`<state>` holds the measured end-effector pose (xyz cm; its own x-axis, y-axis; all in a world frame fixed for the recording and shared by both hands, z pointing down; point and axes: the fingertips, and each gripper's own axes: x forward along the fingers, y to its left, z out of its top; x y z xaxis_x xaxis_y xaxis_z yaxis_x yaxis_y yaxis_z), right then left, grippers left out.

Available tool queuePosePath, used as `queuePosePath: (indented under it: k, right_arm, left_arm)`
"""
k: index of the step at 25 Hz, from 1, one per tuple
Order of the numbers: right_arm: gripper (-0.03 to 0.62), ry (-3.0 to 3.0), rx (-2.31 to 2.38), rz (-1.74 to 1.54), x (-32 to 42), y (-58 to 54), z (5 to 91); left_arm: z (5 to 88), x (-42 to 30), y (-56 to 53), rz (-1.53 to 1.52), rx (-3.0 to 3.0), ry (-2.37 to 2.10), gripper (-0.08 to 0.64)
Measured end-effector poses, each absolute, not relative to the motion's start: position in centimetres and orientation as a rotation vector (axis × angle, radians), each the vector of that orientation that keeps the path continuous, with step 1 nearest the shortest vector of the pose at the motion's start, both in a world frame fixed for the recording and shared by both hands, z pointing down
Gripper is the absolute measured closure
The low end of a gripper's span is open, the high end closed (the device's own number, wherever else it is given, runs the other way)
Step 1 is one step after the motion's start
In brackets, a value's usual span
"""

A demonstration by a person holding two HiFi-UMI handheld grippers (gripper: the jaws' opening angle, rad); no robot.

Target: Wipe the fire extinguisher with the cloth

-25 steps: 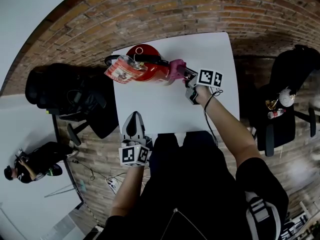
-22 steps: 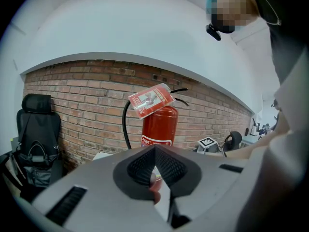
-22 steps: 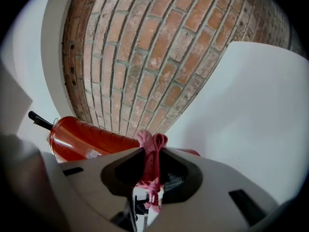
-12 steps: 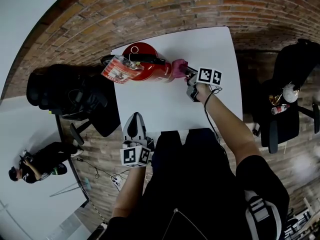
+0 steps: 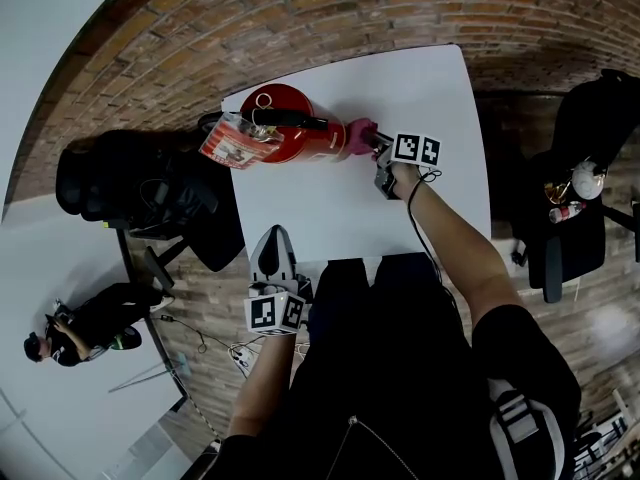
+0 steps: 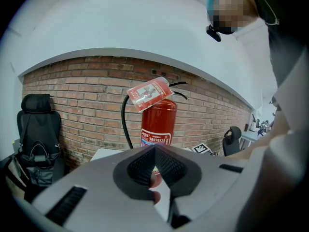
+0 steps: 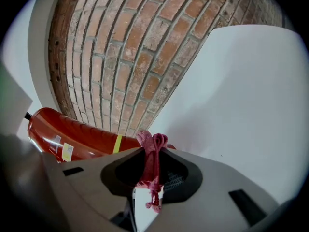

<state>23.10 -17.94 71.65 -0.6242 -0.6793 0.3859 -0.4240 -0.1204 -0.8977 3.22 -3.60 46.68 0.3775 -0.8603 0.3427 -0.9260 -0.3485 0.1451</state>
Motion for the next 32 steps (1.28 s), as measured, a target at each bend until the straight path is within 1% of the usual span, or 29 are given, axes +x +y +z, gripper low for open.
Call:
queuePosePath:
  k: [10, 22, 27, 32]
  right_arm:
    - [0.489, 1.932, -1.318, -1.885, 23.0, -18.1, 75.9]
    - [0.489, 1.952, -1.371, -1.947, 23.0, -18.4, 78.8]
    - [0.489, 1.989, -1.340, -1.920, 23.4, -18.6, 77.0]
    - [0.491, 2.043, -1.216, -1.846, 25.4, -19.6, 71.3]
  left_arm:
    - [47.6, 3.1, -3.8, 0.347, 2.331, -1.556, 0.534]
    - [48.3, 3.1, -3.9, 0.390, 2.328, -1.540, 0.534]
    - [48.3, 3.6, -4.2, 0.367, 2.343, -1.525, 0.534]
    - [48.0, 4.2, -4.9, 0.332, 2.359, -1.508, 0.534]
